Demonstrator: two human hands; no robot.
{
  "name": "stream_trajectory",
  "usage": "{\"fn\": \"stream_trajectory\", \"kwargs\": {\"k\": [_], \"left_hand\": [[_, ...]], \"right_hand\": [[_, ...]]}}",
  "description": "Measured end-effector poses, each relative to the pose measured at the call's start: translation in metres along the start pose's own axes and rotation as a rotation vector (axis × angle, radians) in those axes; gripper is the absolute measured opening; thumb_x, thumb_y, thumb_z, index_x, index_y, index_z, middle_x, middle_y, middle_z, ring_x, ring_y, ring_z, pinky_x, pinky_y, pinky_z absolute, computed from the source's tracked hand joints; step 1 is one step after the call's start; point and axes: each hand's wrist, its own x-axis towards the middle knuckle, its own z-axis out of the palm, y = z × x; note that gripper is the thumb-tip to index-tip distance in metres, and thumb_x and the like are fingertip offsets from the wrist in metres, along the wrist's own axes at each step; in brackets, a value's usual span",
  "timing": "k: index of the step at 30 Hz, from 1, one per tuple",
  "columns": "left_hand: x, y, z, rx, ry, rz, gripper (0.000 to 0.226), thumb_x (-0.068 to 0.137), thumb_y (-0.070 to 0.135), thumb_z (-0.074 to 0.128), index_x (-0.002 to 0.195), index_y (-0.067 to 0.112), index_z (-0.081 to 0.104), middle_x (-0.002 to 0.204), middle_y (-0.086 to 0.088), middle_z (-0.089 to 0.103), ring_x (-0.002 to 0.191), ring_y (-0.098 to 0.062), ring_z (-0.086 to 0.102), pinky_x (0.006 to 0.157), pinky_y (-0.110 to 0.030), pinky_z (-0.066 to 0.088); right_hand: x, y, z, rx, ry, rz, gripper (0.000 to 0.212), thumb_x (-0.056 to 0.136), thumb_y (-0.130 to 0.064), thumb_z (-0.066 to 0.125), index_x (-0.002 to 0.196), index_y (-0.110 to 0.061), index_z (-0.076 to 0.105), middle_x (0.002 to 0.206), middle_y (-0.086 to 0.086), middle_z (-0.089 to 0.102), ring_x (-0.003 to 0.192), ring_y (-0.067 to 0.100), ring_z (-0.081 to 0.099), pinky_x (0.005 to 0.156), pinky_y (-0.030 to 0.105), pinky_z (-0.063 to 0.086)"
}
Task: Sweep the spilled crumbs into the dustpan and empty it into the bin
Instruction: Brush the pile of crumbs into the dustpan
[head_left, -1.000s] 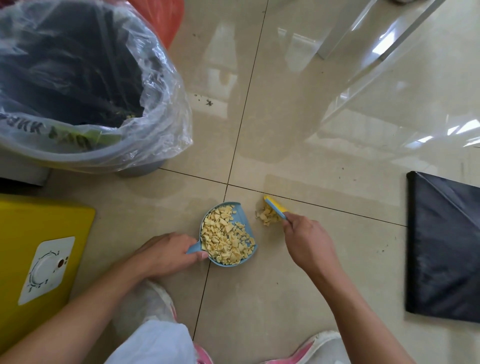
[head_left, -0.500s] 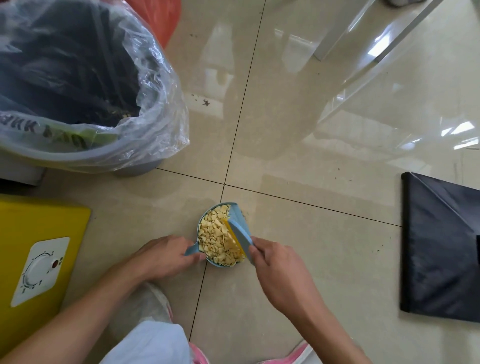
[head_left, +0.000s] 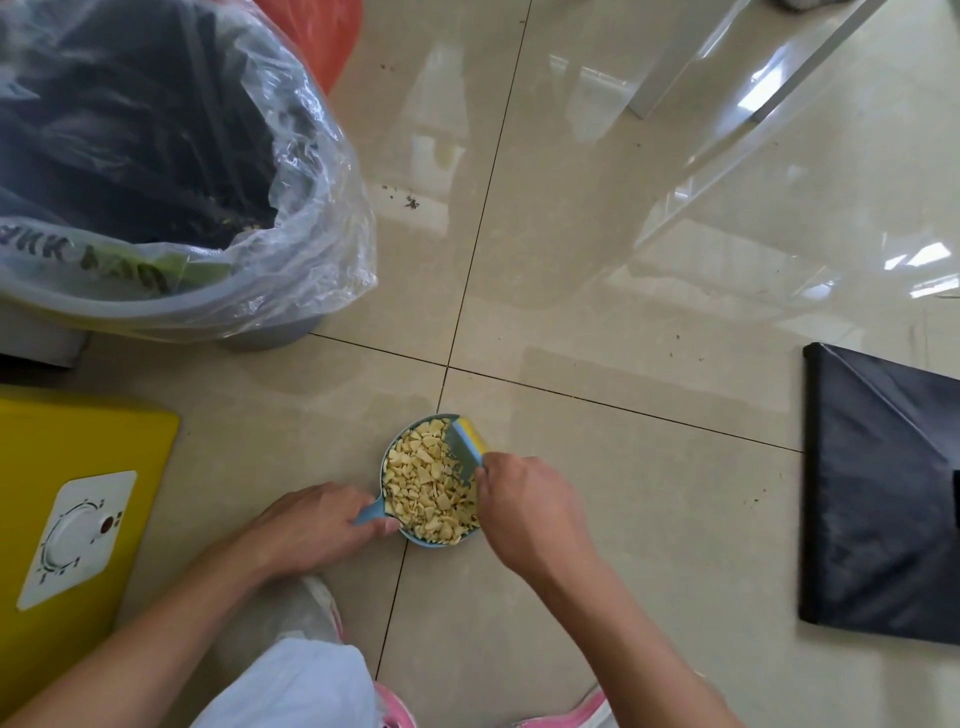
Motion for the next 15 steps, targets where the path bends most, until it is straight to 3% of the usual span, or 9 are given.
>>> {"fn": "stream_trajectory", "kwargs": {"k": [4, 6, 10, 15], "left_hand": [[-0.001, -0.008, 0.004, -0.021, 0.018, -0.006, 0.05, 0.09, 0.069, 0.045, 0.075, 0.022, 0.053, 0.069, 0.006, 0.052, 0.064, -0.015, 0.05, 0.06, -0.034, 0.037], [-0.002, -0.01, 0.006, -0.018, 0.025, -0.007, 0.051, 0.089, 0.071, 0.044, 0.08, 0.023, 0.056, 0.071, 0.007, 0.054, 0.065, -0.014, 0.051, 0.06, -0.034, 0.038], [-0.003, -0.009, 0.007, -0.034, 0.026, 0.004, 0.048, 0.09, 0.069, 0.043, 0.078, 0.024, 0.054, 0.072, 0.007, 0.055, 0.067, -0.014, 0.053, 0.062, -0.033, 0.04], [-0.006, -0.008, 0.005, -0.038, 0.026, 0.006, 0.048, 0.09, 0.069, 0.043, 0.077, 0.024, 0.054, 0.072, 0.007, 0.055, 0.064, -0.013, 0.052, 0.06, -0.033, 0.038]], "right_hand": [[-0.014, 0.001, -0.017, 0.171, -0.004, -0.018, 0.034, 0.102, -0.035, 0.038, 0.072, -0.021, 0.047, 0.072, 0.002, 0.057, 0.072, 0.032, 0.058, 0.059, 0.037, 0.041], [-0.022, 0.007, -0.029, 0.216, 0.027, -0.017, 0.037, 0.101, -0.035, 0.039, 0.067, -0.02, 0.04, 0.065, 0.001, 0.053, 0.068, 0.031, 0.057, 0.058, 0.038, 0.041], [-0.015, 0.022, -0.037, 0.154, 0.143, 0.057, 0.033, 0.103, -0.035, 0.036, 0.074, -0.021, 0.046, 0.064, -0.001, 0.053, 0.062, 0.027, 0.054, 0.054, 0.037, 0.04], [0.0, 0.013, -0.004, 0.015, 0.064, 0.063, 0.026, 0.102, -0.032, 0.037, 0.097, -0.022, 0.06, 0.088, 0.007, 0.066, 0.082, 0.035, 0.065, 0.062, 0.036, 0.043]]}}
